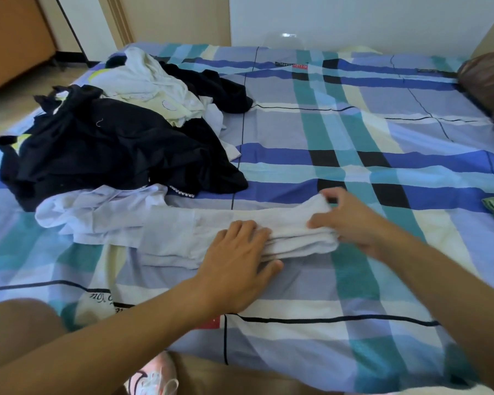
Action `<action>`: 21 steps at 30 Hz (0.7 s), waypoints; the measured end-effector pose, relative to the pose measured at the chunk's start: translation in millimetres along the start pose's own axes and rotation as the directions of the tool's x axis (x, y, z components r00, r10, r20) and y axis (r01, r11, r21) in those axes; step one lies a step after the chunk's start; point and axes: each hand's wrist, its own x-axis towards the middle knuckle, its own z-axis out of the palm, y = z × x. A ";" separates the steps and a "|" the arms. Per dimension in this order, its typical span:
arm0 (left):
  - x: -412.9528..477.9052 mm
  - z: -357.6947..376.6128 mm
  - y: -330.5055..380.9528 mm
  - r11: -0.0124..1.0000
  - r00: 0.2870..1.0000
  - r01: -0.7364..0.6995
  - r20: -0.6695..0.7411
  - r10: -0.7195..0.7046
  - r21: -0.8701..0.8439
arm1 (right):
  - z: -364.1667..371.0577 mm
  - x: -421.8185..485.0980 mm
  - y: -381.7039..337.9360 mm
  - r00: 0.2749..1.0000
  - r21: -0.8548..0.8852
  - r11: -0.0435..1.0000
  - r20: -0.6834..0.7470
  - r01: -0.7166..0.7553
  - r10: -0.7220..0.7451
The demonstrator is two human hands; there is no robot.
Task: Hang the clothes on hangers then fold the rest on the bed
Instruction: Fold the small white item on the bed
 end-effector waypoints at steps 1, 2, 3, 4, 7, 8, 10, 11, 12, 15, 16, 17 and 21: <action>-2.9 -1.8 3.3 0.998 0.999 -0.016 0.049 0.019 -0.056 | -15.4 -3.6 -7.4 0.999 -0.021 1.000 -0.037 0.002 -0.003; -5.3 -3.6 6.4 0.991 0.992 -0.031 0.114 0.047 -0.134 | -29.9 -6.8 -13.4 0.997 -0.063 0.998 -0.083 0.001 -0.006; -6.1 -6.4 9.9 0.979 0.978 -0.047 0.192 0.086 -0.197 | -43.3 -11.7 -17.0 0.991 -0.087 0.996 -0.131 -0.007 -0.005; -6.4 -9.3 12.2 0.967 0.958 -0.060 0.257 0.126 -0.249 | -51.9 -15.5 -19.2 0.987 -0.092 0.996 -0.161 -0.015 0.000; -2.4 -22.1 16.4 0.913 0.944 -0.055 0.278 0.180 -0.405 | -53.2 -27.5 -25.4 0.989 -0.052 0.998 -0.147 -0.029 0.021; 0.2 -28.9 17.0 0.876 0.962 -0.034 0.220 0.159 -0.482 | -47.7 -31.1 -29.2 0.991 -0.050 0.999 -0.135 -0.015 0.008; 7.8 -39.9 15.9 0.769 0.993 0.051 0.118 0.031 -0.637 | -31.9 -39.5 -41.1 0.992 -0.052 0.997 -0.110 0.052 -0.057; 11.1 -46.5 15.1 0.678 0.991 0.123 0.122 -0.049 -0.724 | -21.9 -44.4 -48.2 0.990 -0.046 0.994 -0.093 0.099 -0.103; 15.1 -52.5 12.5 0.530 0.979 0.204 0.166 -0.120 -0.823 | -11.1 -49.9 -54.9 0.987 -0.029 0.988 -0.054 0.149 -0.151; 21.3 -65.1 -6.7 0.002 0.928 0.329 0.323 -0.186 -0.944 | 20.0 -65.7 -69.7 0.939 0.040 0.960 0.201 0.278 -0.280; 20.8 -66.6 -16.1 -0.045 0.920 0.329 0.331 -0.211 -0.943 | 28.4 -69.1 -72.2 0.912 0.034 0.953 0.283 0.301 -0.298; 19.3 -64.9 -26.5 -0.023 0.904 0.337 0.330 -0.271 -0.941 | 34.8 -69.1 -72.9 0.895 0.011 0.948 0.326 0.318 -0.304; 10.2 -38.6 -58.6 0.205 0.771 0.451 0.264 -0.580 -0.868 | 45.7 -41.6 -54.7 0.952 -0.134 0.952 0.180 0.274 -0.249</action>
